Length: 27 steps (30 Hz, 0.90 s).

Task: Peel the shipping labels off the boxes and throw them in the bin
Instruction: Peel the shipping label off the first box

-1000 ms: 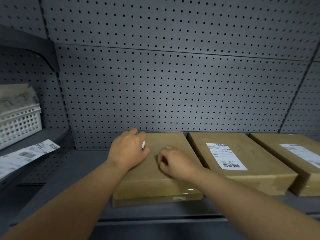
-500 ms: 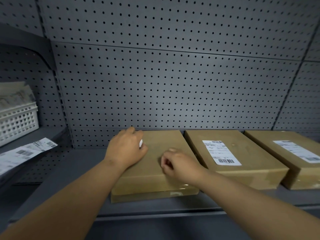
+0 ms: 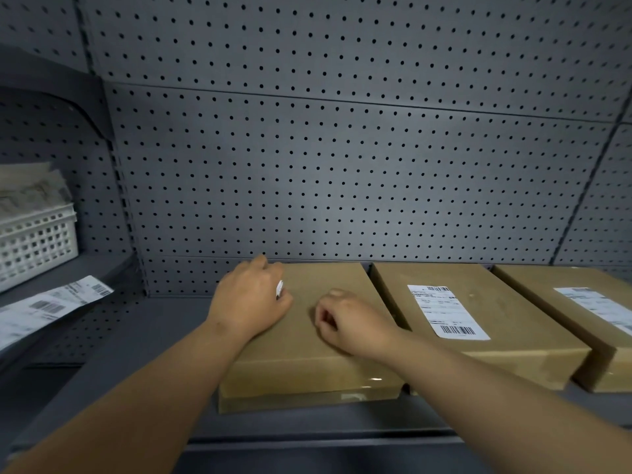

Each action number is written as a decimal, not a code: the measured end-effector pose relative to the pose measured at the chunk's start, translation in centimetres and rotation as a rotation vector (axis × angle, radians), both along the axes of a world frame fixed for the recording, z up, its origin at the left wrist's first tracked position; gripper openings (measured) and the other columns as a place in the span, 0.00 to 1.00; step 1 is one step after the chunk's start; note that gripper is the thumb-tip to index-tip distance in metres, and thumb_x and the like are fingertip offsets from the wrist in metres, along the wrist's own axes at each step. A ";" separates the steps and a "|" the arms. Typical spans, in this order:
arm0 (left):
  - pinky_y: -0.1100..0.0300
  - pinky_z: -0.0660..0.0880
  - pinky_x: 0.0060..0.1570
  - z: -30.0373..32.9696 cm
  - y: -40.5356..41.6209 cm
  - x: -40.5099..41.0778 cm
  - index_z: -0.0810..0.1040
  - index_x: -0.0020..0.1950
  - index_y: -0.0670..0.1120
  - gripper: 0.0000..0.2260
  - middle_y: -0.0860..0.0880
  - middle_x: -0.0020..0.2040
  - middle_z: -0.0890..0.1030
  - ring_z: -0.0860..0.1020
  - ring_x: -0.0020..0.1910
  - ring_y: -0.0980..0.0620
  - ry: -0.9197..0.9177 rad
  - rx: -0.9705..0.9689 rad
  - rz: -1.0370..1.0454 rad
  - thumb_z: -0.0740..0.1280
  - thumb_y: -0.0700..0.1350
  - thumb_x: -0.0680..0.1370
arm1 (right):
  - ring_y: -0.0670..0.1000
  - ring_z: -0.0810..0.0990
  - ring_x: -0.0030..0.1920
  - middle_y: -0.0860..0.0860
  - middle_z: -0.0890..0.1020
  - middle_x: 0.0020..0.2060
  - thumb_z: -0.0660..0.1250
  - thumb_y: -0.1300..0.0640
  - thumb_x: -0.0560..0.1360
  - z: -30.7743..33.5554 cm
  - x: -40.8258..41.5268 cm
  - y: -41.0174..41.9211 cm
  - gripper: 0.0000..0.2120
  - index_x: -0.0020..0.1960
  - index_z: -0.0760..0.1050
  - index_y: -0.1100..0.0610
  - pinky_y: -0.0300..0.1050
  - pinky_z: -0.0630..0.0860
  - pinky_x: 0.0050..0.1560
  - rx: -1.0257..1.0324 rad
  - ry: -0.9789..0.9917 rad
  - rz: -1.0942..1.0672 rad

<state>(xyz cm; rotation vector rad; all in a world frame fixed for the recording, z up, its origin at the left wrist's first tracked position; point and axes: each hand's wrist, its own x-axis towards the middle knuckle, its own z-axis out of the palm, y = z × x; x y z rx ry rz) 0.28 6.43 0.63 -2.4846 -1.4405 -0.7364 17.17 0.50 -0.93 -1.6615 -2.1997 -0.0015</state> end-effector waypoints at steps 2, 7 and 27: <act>0.58 0.67 0.38 -0.1 0.2 -0.2 0.70 0.44 0.46 0.08 0.50 0.42 0.69 0.70 0.41 0.49 -0.011 0.004 0.000 0.60 0.50 0.76 | 0.50 0.74 0.45 0.51 0.75 0.42 0.63 0.60 0.73 0.4 1.3 -0.3 0.05 0.45 0.77 0.60 0.36 0.69 0.48 -0.035 -0.004 0.063; 0.59 0.68 0.37 -0.1 0.8 -0.8 0.72 0.44 0.45 0.08 0.49 0.42 0.72 0.72 0.41 0.49 -0.027 0.014 0.008 0.60 0.50 0.76 | 0.52 0.74 0.50 0.50 0.74 0.43 0.60 0.61 0.75 1.3 5.6 2.8 0.04 0.43 0.73 0.55 0.34 0.61 0.44 -0.123 -0.060 -0.178; 0.58 0.63 0.34 1.2 -0.2 -0.9 0.66 0.40 0.46 0.09 0.49 0.37 0.67 0.69 0.37 0.48 -0.040 0.049 -0.063 0.61 0.49 0.75 | 0.47 0.70 0.44 0.48 0.71 0.43 0.62 0.61 0.74 1.2 2.5 -2.1 0.06 0.46 0.77 0.61 0.33 0.62 0.46 -0.079 -0.072 -0.035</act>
